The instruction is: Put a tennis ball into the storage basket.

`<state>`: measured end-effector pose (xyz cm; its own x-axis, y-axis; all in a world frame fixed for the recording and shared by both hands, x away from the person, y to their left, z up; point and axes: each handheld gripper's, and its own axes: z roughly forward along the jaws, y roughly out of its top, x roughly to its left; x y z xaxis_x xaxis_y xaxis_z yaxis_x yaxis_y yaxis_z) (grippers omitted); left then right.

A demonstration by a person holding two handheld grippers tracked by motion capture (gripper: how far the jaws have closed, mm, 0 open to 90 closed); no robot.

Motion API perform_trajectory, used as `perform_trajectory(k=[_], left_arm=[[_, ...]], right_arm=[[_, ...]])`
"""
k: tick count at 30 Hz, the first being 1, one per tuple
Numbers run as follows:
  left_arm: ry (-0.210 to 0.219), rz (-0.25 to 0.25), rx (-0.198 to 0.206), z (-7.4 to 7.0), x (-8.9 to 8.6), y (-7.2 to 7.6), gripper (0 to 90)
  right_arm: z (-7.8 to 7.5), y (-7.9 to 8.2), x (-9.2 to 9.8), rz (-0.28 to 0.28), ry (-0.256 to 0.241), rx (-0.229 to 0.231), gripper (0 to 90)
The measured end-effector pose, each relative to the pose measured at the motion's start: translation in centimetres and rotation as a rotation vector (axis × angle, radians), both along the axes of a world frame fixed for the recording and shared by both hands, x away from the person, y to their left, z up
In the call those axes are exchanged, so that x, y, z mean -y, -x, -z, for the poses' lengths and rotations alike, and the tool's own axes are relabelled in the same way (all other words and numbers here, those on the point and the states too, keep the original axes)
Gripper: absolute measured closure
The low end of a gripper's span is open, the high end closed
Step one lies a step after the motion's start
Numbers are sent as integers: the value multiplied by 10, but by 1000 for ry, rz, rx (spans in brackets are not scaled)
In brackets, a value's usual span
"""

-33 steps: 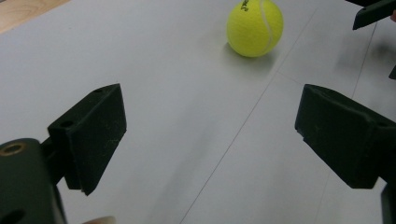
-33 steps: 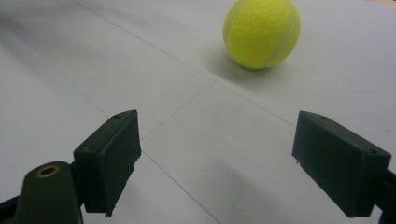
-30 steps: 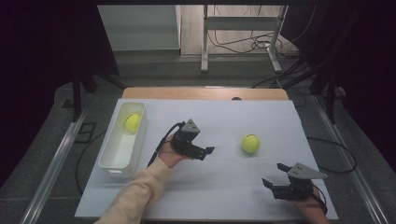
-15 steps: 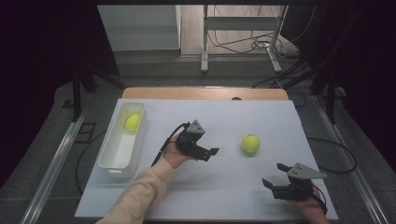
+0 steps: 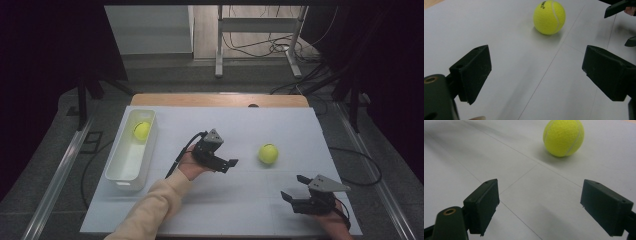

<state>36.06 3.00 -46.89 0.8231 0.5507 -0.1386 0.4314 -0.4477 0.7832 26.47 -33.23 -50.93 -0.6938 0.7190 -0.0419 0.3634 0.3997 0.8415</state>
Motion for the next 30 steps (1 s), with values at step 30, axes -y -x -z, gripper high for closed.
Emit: perform_trajectory(k=[30], left_arm=[[-14, 17, -18, 1, 27, -20, 93]], right_arm=[[1, 0, 1, 0, 1, 0, 156]])
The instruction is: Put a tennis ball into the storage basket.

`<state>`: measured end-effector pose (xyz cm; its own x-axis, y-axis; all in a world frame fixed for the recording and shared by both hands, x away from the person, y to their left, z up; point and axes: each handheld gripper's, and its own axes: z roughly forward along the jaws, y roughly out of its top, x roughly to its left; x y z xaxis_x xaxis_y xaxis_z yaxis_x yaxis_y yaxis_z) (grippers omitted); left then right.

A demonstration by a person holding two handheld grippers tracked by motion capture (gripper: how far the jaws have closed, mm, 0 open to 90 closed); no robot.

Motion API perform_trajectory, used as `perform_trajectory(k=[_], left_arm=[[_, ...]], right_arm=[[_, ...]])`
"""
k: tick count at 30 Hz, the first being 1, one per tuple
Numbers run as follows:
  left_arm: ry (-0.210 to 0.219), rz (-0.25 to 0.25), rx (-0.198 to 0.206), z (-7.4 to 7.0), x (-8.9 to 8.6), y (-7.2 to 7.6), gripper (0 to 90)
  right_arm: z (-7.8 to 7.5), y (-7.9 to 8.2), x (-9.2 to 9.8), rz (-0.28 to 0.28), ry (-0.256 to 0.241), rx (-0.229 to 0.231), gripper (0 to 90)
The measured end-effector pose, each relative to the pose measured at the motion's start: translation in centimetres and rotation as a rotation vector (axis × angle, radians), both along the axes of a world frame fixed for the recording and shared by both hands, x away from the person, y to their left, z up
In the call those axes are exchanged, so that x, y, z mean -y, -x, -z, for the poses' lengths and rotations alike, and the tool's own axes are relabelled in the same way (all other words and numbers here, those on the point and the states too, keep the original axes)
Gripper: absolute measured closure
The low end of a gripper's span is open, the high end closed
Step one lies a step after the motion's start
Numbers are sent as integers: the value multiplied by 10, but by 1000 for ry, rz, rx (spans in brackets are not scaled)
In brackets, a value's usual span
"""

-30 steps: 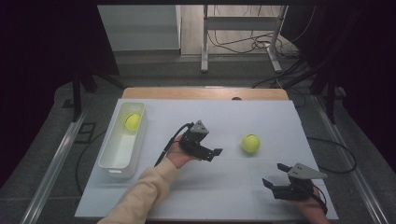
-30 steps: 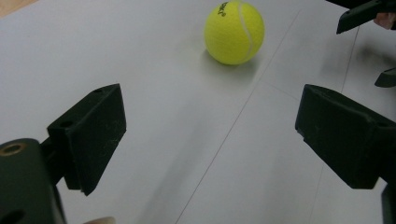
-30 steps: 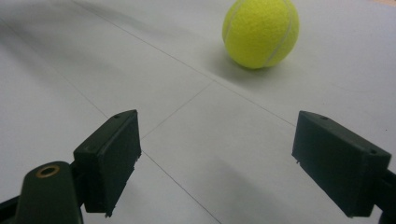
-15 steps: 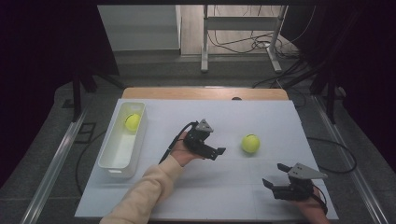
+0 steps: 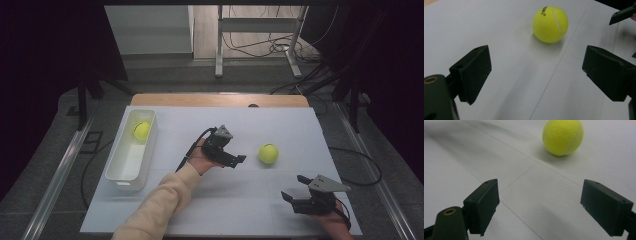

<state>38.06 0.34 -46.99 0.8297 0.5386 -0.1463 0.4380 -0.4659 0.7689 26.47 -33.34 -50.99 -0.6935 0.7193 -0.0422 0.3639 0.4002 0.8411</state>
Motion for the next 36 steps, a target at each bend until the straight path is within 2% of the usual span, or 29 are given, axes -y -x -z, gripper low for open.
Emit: perform_trajectory(k=[27, 36], left_arm=[[4, 14, -11, 3, 21, -14, 112], [2, 33, -22, 7, 37, -19, 113]], right_arm=[[0, 0, 0, -1, 0, -2, 156], [0, 0, 0, 0, 3, -4, 156]])
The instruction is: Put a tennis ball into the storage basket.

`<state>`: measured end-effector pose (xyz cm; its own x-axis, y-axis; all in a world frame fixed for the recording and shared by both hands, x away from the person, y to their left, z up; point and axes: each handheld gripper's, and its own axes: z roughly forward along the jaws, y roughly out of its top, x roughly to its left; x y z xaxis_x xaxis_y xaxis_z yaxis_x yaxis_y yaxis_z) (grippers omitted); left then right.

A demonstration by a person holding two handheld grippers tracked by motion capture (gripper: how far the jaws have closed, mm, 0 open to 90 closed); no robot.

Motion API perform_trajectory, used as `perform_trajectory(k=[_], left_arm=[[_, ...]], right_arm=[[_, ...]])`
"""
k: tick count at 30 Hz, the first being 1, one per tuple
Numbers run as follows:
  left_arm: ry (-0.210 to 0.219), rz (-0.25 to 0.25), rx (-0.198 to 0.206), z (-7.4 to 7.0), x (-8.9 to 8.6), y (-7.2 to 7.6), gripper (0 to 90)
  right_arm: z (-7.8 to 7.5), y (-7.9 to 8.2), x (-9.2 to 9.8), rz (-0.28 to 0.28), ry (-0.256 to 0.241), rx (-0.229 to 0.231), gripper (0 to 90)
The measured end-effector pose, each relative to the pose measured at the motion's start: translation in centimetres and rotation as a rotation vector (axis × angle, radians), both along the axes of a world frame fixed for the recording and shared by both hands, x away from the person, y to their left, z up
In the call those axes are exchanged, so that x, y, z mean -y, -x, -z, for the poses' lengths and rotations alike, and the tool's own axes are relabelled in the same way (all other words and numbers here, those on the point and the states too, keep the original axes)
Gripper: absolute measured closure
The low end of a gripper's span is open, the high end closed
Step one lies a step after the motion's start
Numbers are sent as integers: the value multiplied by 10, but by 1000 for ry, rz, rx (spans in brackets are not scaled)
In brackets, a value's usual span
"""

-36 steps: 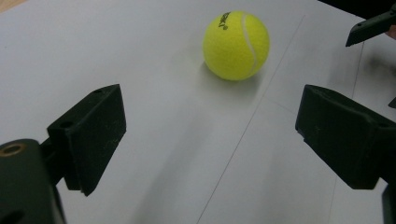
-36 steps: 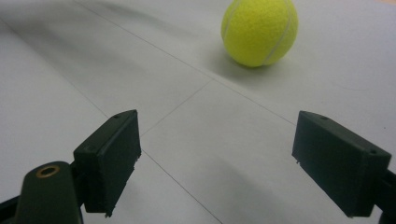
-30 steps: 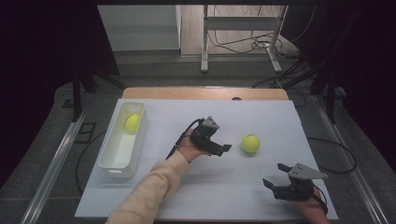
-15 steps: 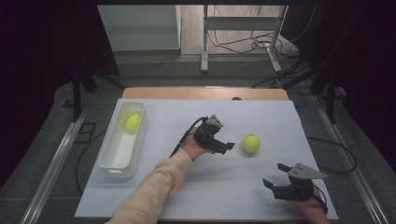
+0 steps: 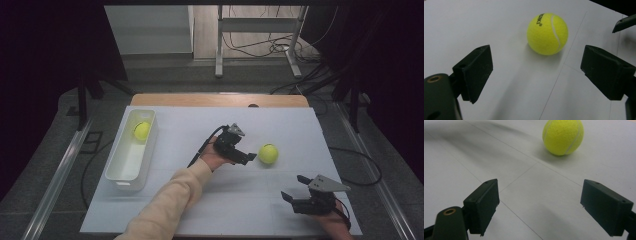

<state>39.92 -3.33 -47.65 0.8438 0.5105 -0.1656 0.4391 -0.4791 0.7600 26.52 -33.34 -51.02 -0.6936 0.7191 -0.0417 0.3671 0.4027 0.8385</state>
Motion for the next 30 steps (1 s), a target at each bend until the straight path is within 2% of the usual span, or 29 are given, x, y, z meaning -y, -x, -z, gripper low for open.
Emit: perform_trajectory(k=[7, 17, 26, 30], left_arm=[[-14, 23, -3, 2, 14, -1, 114], [-24, 30, -10, 7, 22, -3, 115], [-34, 38, -25, 12, 38, -7, 109], [-40, 40, -15, 14, 43, -8, 109]], right_arm=[[0, 0, 1, 2, -4, -1, 156], [0, 0, 0, 4, -5, -1, 156], [0, 0, 0, 4, -3, -2, 156], [0, 0, 1, 3, -2, -2, 156]])
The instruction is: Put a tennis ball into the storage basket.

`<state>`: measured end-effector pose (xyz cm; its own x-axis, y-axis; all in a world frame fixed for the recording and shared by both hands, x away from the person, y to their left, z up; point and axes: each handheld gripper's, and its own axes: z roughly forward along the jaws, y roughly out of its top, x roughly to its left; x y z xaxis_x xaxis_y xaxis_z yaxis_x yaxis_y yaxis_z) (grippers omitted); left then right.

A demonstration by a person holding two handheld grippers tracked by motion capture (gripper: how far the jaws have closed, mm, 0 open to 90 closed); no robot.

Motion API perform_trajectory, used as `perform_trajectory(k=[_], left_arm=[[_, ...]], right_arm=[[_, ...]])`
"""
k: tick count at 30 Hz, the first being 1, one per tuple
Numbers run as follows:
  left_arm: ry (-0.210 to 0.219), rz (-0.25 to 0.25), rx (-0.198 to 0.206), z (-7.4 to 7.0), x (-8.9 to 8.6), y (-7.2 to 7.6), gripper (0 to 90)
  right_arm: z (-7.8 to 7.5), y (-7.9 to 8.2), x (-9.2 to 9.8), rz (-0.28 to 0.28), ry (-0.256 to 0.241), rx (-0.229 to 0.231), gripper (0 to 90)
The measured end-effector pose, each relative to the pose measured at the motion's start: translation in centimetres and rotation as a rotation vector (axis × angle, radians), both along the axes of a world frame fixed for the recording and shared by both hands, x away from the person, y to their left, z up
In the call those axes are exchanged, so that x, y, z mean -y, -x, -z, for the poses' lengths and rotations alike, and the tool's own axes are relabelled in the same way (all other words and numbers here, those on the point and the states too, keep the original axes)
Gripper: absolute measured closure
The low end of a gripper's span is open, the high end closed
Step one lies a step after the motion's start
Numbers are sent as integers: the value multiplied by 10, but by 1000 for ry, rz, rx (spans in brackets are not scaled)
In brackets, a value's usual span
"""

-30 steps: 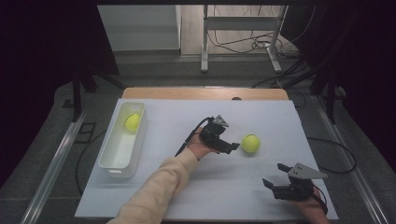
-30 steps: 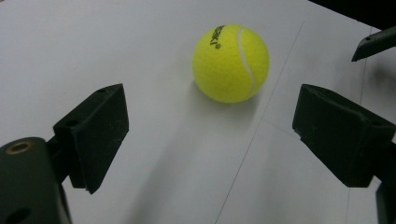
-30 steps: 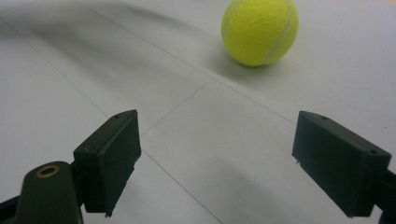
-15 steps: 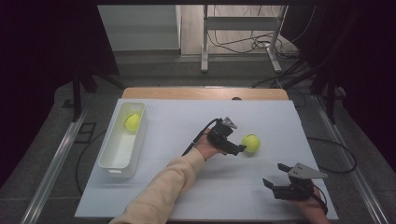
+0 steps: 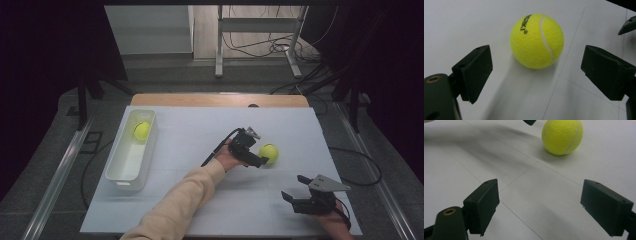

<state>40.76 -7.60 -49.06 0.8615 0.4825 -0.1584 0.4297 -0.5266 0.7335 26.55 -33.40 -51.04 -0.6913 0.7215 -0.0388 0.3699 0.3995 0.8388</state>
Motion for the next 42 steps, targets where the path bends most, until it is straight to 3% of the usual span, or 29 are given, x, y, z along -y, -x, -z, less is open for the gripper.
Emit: perform_trajectory(k=[17, 21, 27, 41, 42], left_arm=[[-16, 4, -9, 8, 22, -9, 101], [-45, 5, -8, 10, 26, -13, 100], [-53, 1, -22, 15, 30, -17, 99], [-56, 7, -27, 23, 39, -21, 146], [-35, 9, -40, 23, 40, -21, 166]], right_arm=[[0, 0, 0, -2, 1, -3, 156], [1, 0, 0, -3, 0, -5, 156], [1, 0, 1, -3, 0, -6, 156], [1, 0, 1, -2, 3, -8, 156], [1, 0, 1, -2, 3, -8, 156]])
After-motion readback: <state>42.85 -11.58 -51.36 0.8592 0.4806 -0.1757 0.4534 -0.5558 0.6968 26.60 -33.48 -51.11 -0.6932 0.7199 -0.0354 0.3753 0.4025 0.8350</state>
